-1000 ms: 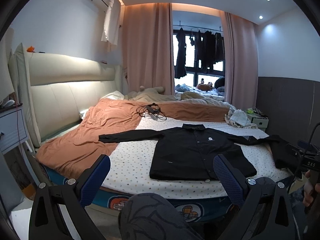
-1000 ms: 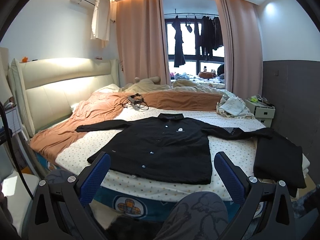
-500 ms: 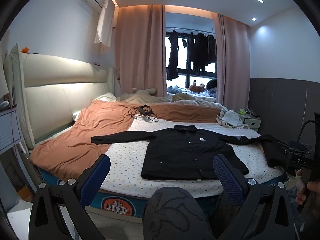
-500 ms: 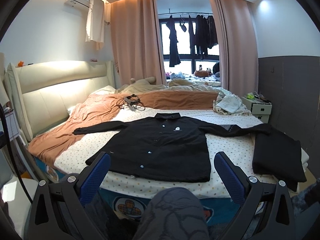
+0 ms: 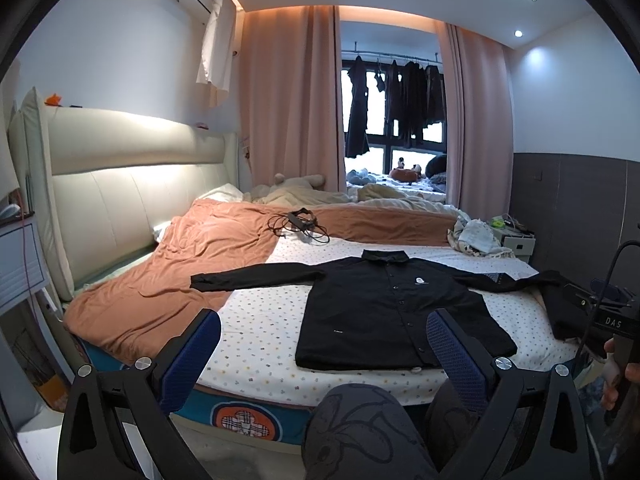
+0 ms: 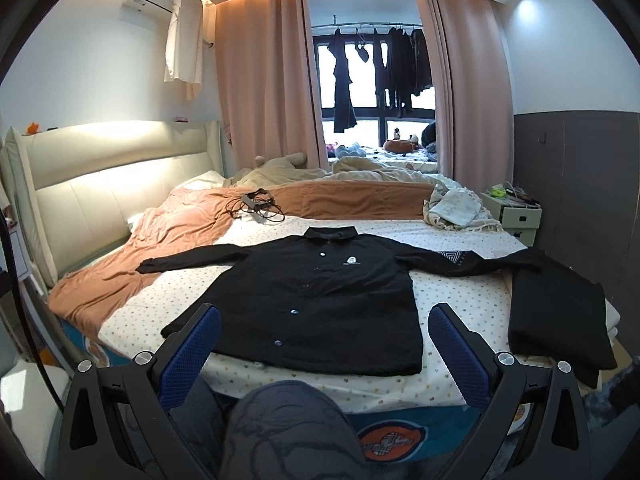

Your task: Fold large clothes

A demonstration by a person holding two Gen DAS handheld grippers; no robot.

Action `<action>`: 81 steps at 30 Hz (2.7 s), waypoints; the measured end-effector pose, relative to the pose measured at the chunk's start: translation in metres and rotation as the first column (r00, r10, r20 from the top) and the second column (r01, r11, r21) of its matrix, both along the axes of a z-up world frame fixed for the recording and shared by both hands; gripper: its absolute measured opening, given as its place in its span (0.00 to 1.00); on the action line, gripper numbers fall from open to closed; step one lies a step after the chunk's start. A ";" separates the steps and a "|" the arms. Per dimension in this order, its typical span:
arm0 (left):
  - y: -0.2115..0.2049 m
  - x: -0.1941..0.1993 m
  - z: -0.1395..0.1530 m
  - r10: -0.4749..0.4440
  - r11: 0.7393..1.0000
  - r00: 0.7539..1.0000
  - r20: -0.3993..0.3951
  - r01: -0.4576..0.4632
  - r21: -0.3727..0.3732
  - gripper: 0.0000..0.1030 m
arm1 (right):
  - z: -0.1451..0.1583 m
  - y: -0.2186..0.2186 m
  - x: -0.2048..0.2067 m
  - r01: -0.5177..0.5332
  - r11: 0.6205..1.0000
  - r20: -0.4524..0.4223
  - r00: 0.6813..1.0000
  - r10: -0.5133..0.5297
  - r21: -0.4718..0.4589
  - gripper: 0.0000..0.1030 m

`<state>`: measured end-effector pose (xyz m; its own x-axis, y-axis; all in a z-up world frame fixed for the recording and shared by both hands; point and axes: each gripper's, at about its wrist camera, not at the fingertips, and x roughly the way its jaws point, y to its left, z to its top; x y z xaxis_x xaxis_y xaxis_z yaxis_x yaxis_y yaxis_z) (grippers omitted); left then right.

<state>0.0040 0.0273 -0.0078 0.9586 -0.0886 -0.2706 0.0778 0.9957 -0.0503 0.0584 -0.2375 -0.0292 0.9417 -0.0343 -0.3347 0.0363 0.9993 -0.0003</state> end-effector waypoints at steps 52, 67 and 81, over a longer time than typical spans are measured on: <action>0.105 0.357 -0.042 0.201 0.976 0.929 -0.312 -0.218 -0.020 0.81 | -0.011 0.058 0.390 -0.076 0.964 -0.096 0.990 0.104 0.254 1.00; 0.182 0.471 -0.087 0.240 0.941 0.851 -0.467 -0.321 -0.102 0.55 | -0.047 0.108 0.519 -0.128 0.948 -0.207 0.959 0.193 0.290 0.93; 0.244 0.562 -0.178 0.263 0.855 0.702 -0.662 -0.487 -0.177 0.52 | -0.129 0.133 0.615 -0.104 0.936 -0.388 0.890 0.239 0.337 0.62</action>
